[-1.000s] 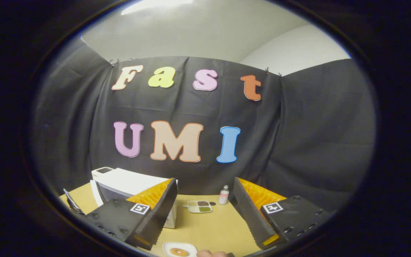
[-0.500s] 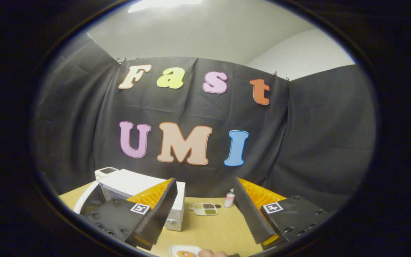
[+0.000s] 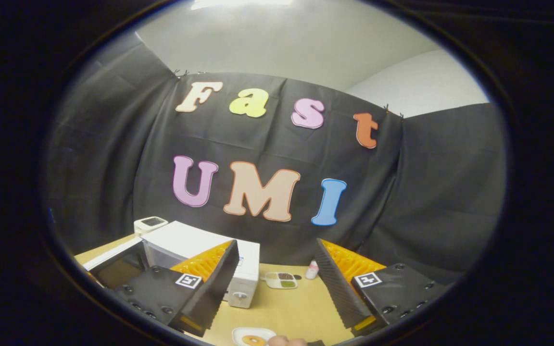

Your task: Open the microwave oven with the left hand, put the food in, and close the microwave oven.

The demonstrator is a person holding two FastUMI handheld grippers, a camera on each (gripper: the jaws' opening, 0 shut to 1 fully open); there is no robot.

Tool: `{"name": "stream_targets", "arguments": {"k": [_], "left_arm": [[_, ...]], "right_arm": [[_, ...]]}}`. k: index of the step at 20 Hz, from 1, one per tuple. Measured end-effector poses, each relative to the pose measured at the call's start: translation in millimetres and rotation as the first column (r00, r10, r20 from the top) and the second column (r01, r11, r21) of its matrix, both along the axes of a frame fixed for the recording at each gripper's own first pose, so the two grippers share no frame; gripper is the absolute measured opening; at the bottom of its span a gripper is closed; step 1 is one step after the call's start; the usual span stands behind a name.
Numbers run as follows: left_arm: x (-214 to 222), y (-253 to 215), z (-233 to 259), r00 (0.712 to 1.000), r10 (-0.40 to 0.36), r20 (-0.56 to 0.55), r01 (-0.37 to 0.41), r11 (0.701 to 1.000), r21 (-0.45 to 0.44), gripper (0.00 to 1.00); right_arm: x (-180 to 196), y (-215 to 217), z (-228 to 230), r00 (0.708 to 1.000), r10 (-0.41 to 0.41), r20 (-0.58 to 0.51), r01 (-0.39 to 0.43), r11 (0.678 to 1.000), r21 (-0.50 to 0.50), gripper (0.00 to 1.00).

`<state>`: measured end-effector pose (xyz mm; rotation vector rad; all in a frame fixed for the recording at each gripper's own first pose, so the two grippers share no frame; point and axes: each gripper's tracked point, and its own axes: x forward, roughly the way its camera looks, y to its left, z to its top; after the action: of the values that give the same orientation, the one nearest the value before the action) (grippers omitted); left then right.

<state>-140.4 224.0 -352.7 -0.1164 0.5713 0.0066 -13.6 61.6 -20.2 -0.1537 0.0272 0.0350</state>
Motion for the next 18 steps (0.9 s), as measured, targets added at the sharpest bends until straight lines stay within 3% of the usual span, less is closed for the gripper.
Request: {"name": "stream_targets", "arguments": {"k": [1,3,4,5,6,14,18], "left_arm": [[1,3,0,1.000,0.001,0.000,-0.001,1.000,0.002,0.11],[-2,11,1,1.000,0.027,-0.006,-0.027,1.000,-0.007,0.25],[-4,14,-1,0.999,0.040,-0.015,-0.040,0.999,-0.003,0.46],[-7,16,0,0.999,0.043,-0.022,-0.043,0.999,0.002,0.57],[-8,17,4,0.999,0.044,-0.012,-0.043,0.999,0.014,0.77],[-24,40,57,0.998,0.026,0.059,-0.036,0.984,0.175,0.84],[-19,67,134,0.974,0.108,0.200,-0.149,0.968,0.202,0.96]], "right_arm": [[-1,1,-1,1.000,-0.001,-0.002,0.001,1.000,-0.002,0.96],[-2,3,-1,1.000,-0.005,-0.003,0.005,1.000,0.002,0.96],[-2,4,-2,1.000,-0.005,-0.004,0.005,1.000,0.004,0.96],[-2,4,-1,1.000,-0.008,-0.002,0.008,1.000,0.005,0.96],[-2,4,-2,1.000,-0.008,0.001,0.008,1.000,0.003,0.96],[-5,11,-17,1.000,0.008,-0.013,-0.007,1.000,0.015,0.97],[-3,11,-36,1.000,0.018,-0.018,-0.016,0.997,0.072,0.97]]}}
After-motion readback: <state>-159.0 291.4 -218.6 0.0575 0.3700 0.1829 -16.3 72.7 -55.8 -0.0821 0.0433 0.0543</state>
